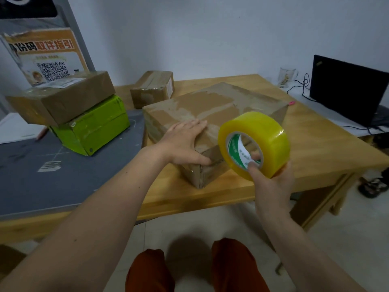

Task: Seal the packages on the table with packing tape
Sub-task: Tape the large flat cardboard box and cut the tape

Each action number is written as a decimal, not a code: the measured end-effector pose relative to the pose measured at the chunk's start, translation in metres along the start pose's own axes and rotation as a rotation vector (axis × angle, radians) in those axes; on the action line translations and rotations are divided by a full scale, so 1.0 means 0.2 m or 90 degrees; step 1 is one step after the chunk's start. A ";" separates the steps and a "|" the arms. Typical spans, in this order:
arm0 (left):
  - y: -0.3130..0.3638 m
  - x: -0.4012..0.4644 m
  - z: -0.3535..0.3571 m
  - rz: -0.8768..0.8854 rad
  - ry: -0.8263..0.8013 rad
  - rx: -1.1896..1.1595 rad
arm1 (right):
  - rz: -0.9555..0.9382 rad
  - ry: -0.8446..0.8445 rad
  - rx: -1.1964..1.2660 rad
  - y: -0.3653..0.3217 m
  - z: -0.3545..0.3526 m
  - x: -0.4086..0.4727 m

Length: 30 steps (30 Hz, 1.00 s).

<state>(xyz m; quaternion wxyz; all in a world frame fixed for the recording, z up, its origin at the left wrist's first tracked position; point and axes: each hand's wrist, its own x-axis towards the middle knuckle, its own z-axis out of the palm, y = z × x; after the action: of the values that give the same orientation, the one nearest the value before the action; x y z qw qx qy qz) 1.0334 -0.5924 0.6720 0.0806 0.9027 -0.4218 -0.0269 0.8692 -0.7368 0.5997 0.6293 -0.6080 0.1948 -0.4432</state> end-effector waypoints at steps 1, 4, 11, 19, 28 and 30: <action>0.00 0.00 0.00 -0.001 -0.012 0.001 | 0.015 0.000 0.002 0.03 -0.02 -0.01; 0.01 0.01 -0.01 -0.005 -0.046 0.001 | 0.062 -0.040 -0.017 0.09 -0.06 -0.04; 0.09 -0.01 0.01 0.043 -0.043 0.001 | 0.027 -0.099 -0.020 0.01 -0.12 -0.02; 0.12 -0.03 0.02 0.076 -0.021 0.024 | 0.001 -0.105 -0.128 0.06 -0.12 0.00; 0.08 0.03 0.00 -0.059 -0.067 0.088 | 0.018 -0.137 -0.210 0.06 -0.12 0.01; 0.07 0.03 0.00 -0.063 -0.065 0.082 | 0.020 -0.140 -0.210 0.06 -0.12 0.01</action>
<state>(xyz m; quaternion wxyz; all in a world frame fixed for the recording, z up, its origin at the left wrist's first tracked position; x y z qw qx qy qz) 1.0265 -0.6065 0.6743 -0.0005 0.9233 -0.3809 -0.0501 0.8540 -0.7538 0.5849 0.5452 -0.7445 0.2048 -0.3264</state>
